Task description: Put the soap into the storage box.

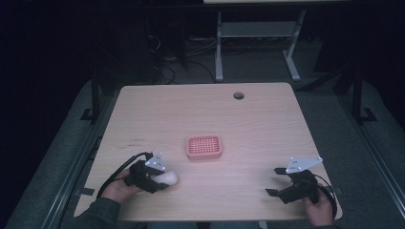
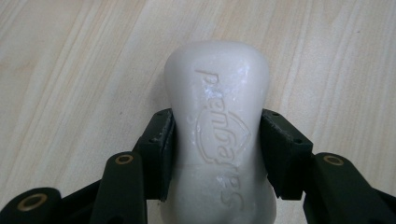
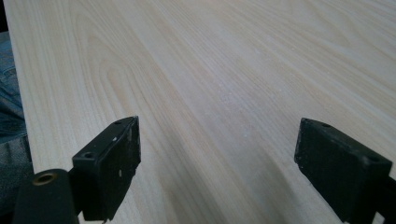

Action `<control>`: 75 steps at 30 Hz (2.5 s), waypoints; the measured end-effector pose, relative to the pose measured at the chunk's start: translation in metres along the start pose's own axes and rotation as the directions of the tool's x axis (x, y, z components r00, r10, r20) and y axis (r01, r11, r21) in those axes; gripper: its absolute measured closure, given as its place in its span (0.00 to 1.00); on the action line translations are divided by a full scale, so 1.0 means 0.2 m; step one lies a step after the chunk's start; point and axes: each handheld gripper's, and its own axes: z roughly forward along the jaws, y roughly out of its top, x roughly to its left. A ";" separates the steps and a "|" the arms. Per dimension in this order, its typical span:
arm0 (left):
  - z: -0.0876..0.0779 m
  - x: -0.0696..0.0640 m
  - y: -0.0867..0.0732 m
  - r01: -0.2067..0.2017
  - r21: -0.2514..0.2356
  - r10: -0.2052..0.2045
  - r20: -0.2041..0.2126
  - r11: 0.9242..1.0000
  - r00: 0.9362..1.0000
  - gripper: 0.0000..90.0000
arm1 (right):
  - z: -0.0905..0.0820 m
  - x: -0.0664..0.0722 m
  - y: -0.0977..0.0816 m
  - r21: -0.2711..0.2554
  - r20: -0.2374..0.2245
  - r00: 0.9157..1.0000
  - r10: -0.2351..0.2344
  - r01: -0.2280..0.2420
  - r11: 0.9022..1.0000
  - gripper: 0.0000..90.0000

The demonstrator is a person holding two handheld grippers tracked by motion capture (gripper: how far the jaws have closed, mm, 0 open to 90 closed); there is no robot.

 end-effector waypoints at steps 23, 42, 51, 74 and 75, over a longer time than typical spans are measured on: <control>-0.02 0.08 0.15 -0.025 0.010 0.024 0.051 1.000 0.998 0.55 | -0.03 -0.03 -0.04 -0.019 0.004 1.000 0.031 -0.031 0.999 0.16; 0.00 0.16 0.31 -0.055 0.030 0.053 0.068 0.998 0.996 0.55 | -0.04 -0.03 -0.04 -0.031 0.003 0.999 0.032 -0.032 0.999 0.16; 0.01 0.20 0.38 -0.073 0.049 0.069 0.074 0.996 0.995 0.55 | -0.04 -0.03 -0.04 -0.036 -0.001 0.999 0.032 -0.032 0.999 0.16; 0.02 0.26 0.60 -0.114 0.041 0.111 0.075 0.993 0.991 0.55 | -0.05 -0.03 -0.05 -0.052 -0.008 1.000 0.028 -0.028 0.998 0.16; 0.03 0.26 0.60 -0.112 0.041 0.109 0.078 0.993 0.991 0.55 | -0.05 -0.03 -0.05 -0.053 -0.008 1.000 0.030 -0.030 0.998 0.16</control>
